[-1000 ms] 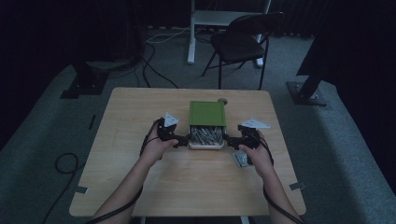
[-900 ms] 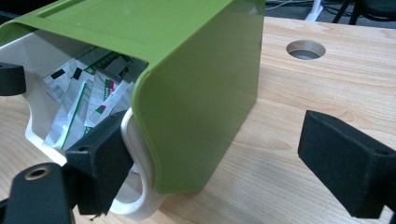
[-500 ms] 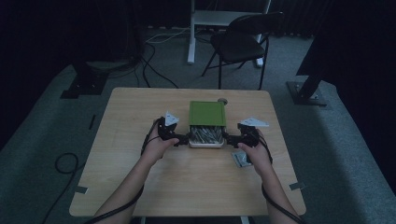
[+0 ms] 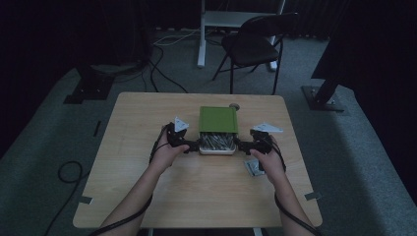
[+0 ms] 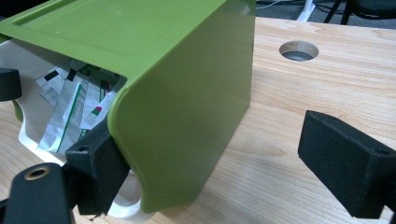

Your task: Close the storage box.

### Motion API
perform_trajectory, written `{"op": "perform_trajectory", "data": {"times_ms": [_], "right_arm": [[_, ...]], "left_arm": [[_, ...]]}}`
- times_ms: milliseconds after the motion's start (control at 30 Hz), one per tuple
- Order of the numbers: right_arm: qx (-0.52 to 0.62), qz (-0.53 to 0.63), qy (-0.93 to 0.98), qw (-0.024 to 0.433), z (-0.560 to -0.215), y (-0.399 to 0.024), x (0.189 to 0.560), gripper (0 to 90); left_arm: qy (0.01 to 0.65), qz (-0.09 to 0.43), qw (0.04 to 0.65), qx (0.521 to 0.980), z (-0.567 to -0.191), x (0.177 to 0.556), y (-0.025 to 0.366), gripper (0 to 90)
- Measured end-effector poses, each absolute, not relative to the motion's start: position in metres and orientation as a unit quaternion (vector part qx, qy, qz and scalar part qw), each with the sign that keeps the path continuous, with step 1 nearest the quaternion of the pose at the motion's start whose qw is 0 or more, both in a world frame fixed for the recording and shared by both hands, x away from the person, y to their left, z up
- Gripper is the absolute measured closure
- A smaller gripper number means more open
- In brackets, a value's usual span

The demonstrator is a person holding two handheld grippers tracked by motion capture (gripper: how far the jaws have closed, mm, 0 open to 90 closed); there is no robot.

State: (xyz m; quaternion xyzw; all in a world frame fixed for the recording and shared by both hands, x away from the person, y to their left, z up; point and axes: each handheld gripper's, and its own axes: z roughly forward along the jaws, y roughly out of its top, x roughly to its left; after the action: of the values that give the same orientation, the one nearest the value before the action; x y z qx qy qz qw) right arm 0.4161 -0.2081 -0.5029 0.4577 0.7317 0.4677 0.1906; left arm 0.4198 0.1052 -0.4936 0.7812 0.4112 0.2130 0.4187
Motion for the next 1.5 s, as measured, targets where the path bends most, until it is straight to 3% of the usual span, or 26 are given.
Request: {"op": "perform_trajectory", "data": {"times_ms": [400,867,1500], "right_arm": [[0.451,0.476,0.731,0.188,-0.504,-0.206,0.413,12.5],[0.444,0.477,0.731,0.201,-0.497,-0.203,0.403,12.5],[0.457,0.468,0.723,0.223,-0.496,-0.230,0.384,12.5]], "left_arm": [[0.413,0.201,0.441,0.771,-0.493,0.413,0.100,2.4],[0.413,0.225,0.435,0.768,-0.483,0.402,0.107,2.4],[0.436,0.231,0.420,0.762,-0.495,0.392,0.133,2.4]]}}
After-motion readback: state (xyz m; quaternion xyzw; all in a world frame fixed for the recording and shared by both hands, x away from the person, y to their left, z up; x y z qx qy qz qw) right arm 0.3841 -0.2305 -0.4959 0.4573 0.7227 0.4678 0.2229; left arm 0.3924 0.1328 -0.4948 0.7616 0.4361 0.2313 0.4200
